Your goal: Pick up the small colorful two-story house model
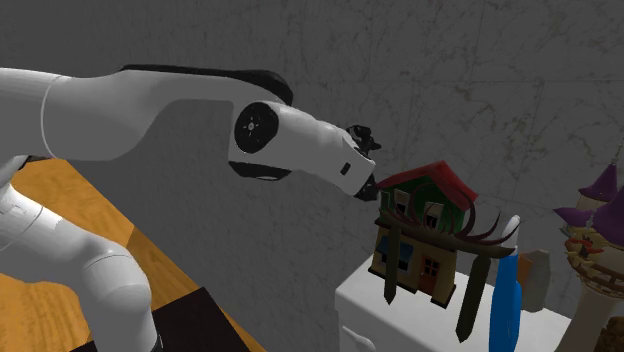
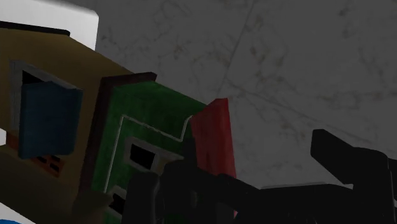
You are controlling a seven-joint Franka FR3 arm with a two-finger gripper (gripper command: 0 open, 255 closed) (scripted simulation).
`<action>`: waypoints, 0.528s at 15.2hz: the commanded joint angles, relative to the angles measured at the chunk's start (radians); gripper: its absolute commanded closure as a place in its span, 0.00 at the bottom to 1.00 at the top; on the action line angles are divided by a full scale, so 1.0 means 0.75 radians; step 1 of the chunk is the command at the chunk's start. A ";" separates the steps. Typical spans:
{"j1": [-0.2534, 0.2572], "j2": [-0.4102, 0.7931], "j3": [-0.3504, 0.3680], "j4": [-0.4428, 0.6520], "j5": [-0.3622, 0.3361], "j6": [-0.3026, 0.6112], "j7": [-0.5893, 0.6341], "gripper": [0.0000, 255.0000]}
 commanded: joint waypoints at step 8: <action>0.170 -0.037 -0.165 -0.078 0.207 0.164 -0.234 0.00</action>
